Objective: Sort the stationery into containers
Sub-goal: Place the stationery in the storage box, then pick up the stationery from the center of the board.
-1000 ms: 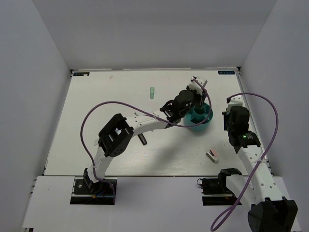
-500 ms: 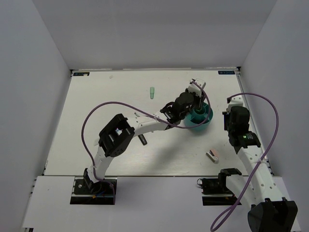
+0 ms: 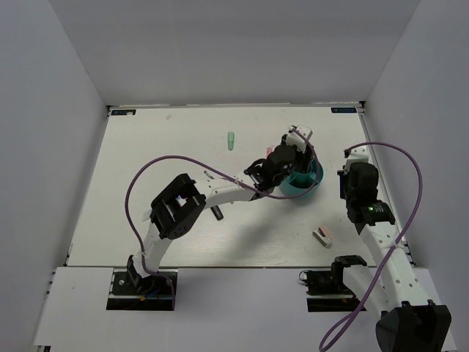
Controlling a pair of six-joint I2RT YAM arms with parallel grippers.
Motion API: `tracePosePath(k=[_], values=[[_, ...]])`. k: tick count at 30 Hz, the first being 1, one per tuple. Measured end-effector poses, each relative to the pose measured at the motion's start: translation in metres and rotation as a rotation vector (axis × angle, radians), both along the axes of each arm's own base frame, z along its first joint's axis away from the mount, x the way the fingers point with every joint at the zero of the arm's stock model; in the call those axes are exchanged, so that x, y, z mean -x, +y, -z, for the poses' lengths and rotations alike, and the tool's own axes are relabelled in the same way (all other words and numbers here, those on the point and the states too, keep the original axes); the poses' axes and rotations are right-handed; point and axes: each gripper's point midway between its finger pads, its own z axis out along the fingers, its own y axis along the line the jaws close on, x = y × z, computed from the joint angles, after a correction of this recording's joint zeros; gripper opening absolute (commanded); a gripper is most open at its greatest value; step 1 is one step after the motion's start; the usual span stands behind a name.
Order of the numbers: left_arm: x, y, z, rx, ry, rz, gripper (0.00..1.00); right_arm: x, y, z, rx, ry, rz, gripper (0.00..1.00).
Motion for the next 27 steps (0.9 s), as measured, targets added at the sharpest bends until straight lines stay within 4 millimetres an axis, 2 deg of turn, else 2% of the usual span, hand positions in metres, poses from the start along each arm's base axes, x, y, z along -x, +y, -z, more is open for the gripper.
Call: tracePosePath(k=[1,3,5,6,7,8,9,10,11,12,13,14,15,16,17,18,19,21,24,27], values=[[-0.001,0.001,0.001,-0.005,-0.005,-0.005,0.38,0.0,0.0,0.0,0.0,0.0,0.0,0.11],[0.002,0.006,0.002,-0.014,-0.005,-0.011,0.18,0.0,0.0,-0.001,0.0,-0.004,0.001,0.11],[0.007,0.016,0.005,-0.052,-0.006,-0.024,0.03,0.0,-0.001,-0.002,-0.001,-0.008,0.001,0.05],[0.012,0.024,0.004,-0.077,-0.007,-0.037,0.0,0.0,0.0,-0.002,-0.002,-0.009,0.0,0.03],[0.016,0.032,0.001,-0.1,0.001,-0.053,0.0,0.0,0.001,-0.002,-0.004,-0.009,-0.006,0.05],[0.022,0.044,-0.004,-0.133,0.017,-0.077,0.0,0.0,0.003,-0.002,-0.012,-0.008,-0.02,0.16],[0.026,0.057,-0.013,-0.137,0.046,-0.111,0.0,-0.001,0.007,0.0,-0.018,-0.002,-0.04,0.33],[0.031,0.067,-0.024,-0.135,0.071,-0.137,0.09,-0.001,0.01,0.002,-0.032,0.007,-0.058,0.71],[0.037,0.085,-0.034,-0.142,0.116,-0.17,0.25,0.0,0.016,0.009,-0.042,0.042,-0.092,0.84],[0.04,0.101,-0.042,-0.139,0.156,-0.201,0.49,0.002,0.021,0.016,-0.05,0.082,-0.122,0.89],[0.042,0.121,-0.049,-0.13,0.21,-0.237,0.56,0.004,0.027,0.022,-0.063,0.13,-0.154,0.82],[0.041,0.143,-0.054,-0.106,0.269,-0.279,0.63,0.005,0.032,0.028,-0.075,0.172,-0.186,0.71],[0.037,0.167,-0.053,-0.095,0.317,-0.333,0.66,0.006,0.038,0.034,-0.087,0.212,-0.222,0.55],[0.031,0.198,-0.047,-0.083,0.375,-0.406,0.68,0.008,0.044,0.041,-0.104,0.245,-0.254,0.2],[0.029,0.222,-0.038,-0.083,0.421,-0.466,0.68,0.012,0.048,0.045,-0.117,0.27,-0.279,0.12],[0.026,0.253,-0.021,-0.097,0.481,-0.546,0.68,0.016,0.052,0.047,-0.135,0.286,-0.294,0.07],[0.026,0.275,-0.003,-0.12,0.534,-0.604,0.68,0.018,0.055,0.047,-0.142,0.289,-0.307,0.07],[0.035,0.31,0.037,-0.182,0.655,-0.693,0.64,0.019,0.058,0.045,-0.153,0.283,-0.324,0.1],[0.057,0.335,0.085,-0.275,0.829,-0.76,0.63,0.02,0.059,0.043,-0.157,0.278,-0.332,0.16],[0.067,0.341,0.111,-0.308,0.94,-0.782,0.62,0.02,0.06,0.044,-0.157,0.278,-0.334,0.22]])
